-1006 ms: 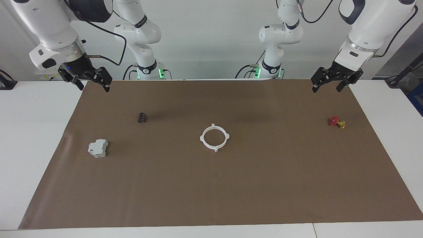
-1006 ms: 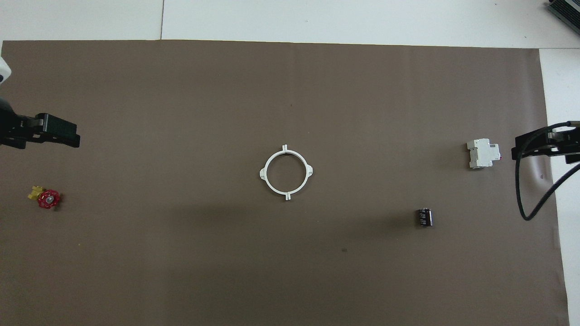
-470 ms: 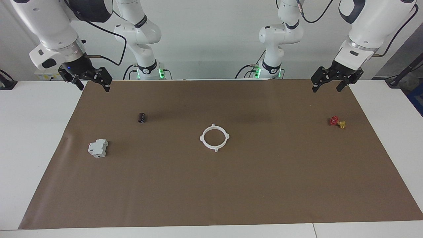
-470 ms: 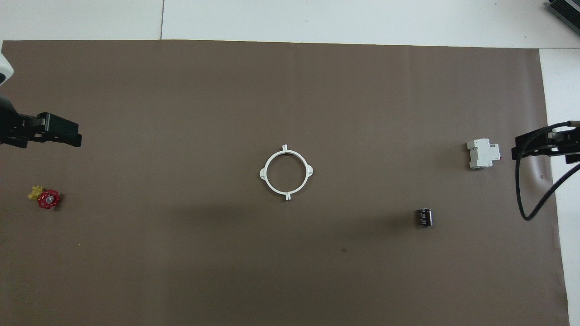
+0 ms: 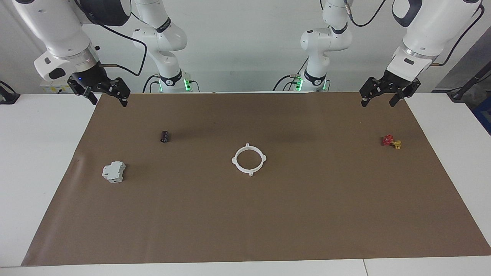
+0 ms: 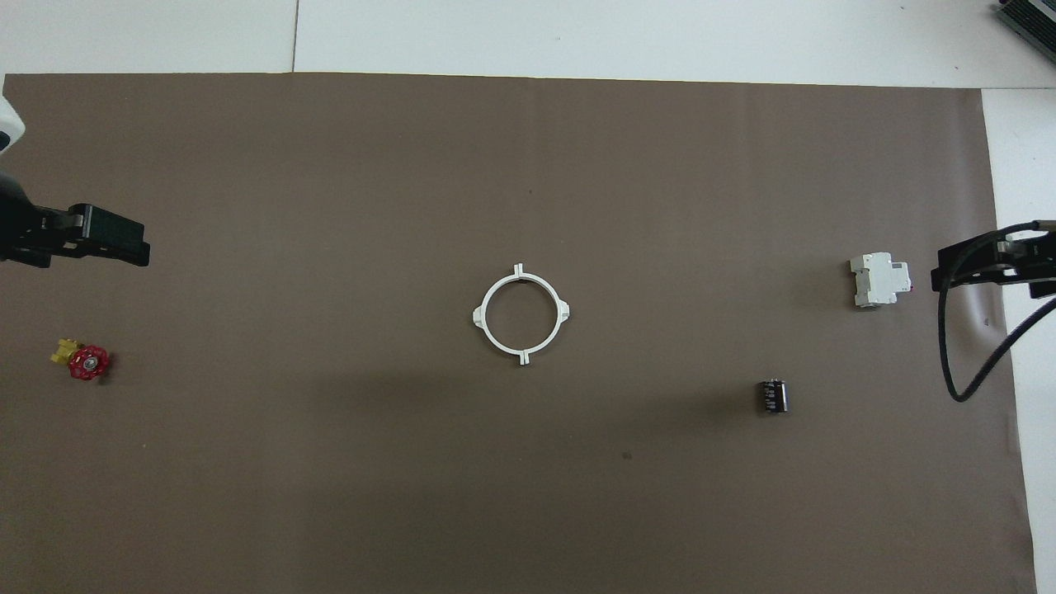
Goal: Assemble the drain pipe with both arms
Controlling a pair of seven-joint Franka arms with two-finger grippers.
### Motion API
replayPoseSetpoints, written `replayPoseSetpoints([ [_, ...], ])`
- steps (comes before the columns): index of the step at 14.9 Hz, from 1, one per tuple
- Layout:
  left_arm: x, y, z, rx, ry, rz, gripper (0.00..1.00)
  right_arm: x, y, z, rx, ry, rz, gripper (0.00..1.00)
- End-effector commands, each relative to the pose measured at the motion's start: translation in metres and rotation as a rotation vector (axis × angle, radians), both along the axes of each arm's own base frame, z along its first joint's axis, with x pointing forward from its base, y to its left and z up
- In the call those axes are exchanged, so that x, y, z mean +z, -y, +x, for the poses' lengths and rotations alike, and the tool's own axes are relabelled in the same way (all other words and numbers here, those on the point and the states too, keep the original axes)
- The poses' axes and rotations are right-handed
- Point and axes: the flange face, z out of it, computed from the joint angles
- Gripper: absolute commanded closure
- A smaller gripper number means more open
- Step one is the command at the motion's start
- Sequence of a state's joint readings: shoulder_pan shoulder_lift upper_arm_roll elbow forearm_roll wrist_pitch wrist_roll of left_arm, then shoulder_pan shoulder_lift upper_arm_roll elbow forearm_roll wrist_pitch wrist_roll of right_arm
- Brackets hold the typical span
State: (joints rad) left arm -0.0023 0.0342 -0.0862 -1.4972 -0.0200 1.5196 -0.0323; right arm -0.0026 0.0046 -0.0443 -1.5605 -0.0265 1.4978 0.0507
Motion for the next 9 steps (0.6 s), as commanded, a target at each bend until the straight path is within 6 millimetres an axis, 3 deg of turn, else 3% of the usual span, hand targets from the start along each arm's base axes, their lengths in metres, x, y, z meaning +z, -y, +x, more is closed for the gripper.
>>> replayPoseSetpoints([
  [1, 0.0024, 0.0011, 0.0024, -0.003, 0.012, 0.006, 0.0, -0.0002, 0.0002, -0.0027, 0.024, 0.011, 0.018, 0.0],
  [9, 0.0034, 0.0035, 0.0021, -0.006, 0.02, 0.007, 0.0, -0.0002, 0.0002, -0.0027, 0.024, 0.011, 0.018, 0.0],
])
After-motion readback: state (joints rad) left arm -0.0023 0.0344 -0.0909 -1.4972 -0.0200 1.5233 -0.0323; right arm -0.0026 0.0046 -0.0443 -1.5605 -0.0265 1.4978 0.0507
